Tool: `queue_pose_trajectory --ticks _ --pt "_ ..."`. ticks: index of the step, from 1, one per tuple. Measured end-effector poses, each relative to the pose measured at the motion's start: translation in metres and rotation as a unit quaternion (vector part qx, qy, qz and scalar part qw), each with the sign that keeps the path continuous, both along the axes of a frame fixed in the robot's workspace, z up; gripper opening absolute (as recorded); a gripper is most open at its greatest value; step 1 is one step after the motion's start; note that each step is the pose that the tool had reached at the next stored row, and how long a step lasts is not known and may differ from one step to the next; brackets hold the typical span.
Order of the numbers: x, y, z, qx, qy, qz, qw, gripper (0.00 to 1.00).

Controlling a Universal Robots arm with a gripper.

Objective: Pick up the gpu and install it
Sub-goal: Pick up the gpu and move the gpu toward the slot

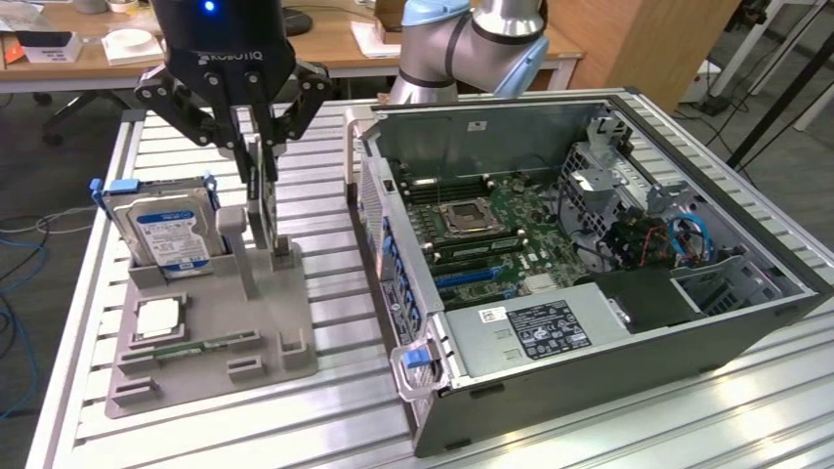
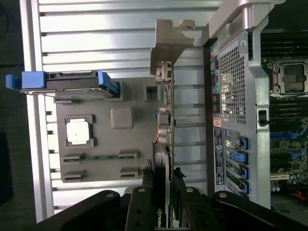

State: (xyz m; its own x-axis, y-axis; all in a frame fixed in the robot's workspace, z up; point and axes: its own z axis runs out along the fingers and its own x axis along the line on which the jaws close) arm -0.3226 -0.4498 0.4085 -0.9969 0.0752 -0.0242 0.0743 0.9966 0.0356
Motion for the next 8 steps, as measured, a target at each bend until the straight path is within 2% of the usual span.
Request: queue_pose_trajectory --ticks 3,4,5,8 --pt "0.0001 0.0 0.0 0.0 0.0 0.0 1.0 0.26" --pt "0.0007 0.0 0.0001 0.0001 0.0009 0.0 1.0 0.26" --pt "0.0021 0.0 0.0001 0.0 0.0051 0.0 1.0 0.26" --pt "0.0067 0.0 0.0 0.0 0.0271 0.0 0.9996 0.26"
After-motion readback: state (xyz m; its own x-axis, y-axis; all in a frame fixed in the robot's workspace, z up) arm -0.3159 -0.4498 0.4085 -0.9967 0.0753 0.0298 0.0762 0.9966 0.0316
